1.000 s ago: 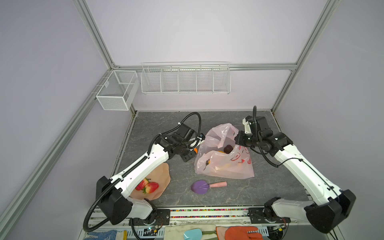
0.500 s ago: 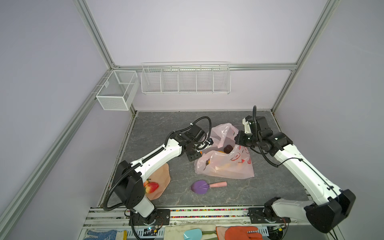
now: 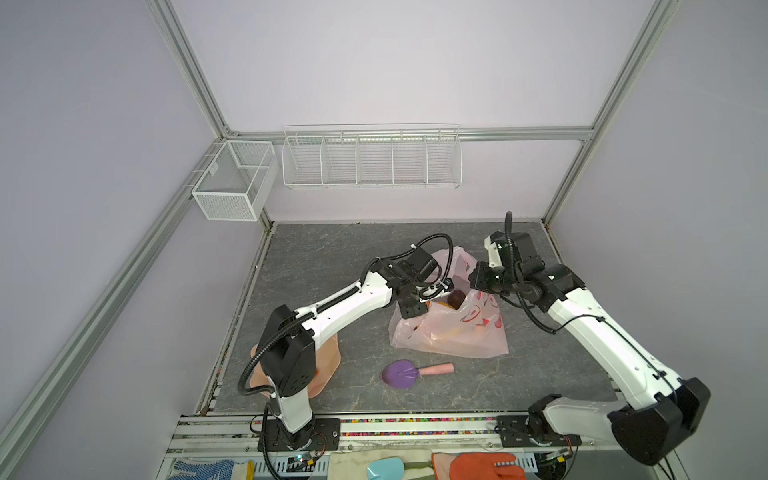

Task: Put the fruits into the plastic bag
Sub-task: 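Lower the orange into the bag and open the left gripper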

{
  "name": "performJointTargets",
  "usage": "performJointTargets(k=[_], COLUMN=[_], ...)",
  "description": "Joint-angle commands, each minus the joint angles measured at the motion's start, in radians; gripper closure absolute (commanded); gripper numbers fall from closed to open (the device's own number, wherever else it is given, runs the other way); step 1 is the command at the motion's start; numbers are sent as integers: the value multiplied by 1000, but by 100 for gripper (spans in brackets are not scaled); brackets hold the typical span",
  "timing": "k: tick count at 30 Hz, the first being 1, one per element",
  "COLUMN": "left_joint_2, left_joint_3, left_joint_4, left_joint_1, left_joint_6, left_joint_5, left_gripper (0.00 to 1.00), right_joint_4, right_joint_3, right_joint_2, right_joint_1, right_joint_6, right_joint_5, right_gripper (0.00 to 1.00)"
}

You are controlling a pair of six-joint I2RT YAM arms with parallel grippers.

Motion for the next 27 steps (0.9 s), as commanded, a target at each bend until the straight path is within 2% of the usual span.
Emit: performJointTargets(k=[1,9,14,16,20,27], left_joint_2=[50,204,280,290,275,135], left_joint_3=[78,247,325,319,305,156], left_joint_4=[-21,-65,-58,-18,45,201], left_joint_1=[-27,-55,-54,-50,-51,-26], left_joint_6=[3,-86,-154,-202,-291,-441], left_joint_5=[31,92,119,109,128,159], left_gripper=[89,89,82,74,43,22], right_joint_4=[-15,-6,0,3,7,10], right_joint_3=[17,19,17,15,11,5], right_joint_2=[5,13,15,15,12,6], right_joint_1=[-7,-6,-6,-6,-6,-6], right_joint_6=[-5,1,8,9,11,11], right_joint_5=[-6,-16,-25,-24,-28,-23], right_gripper=[94,94,94,94,94,94])
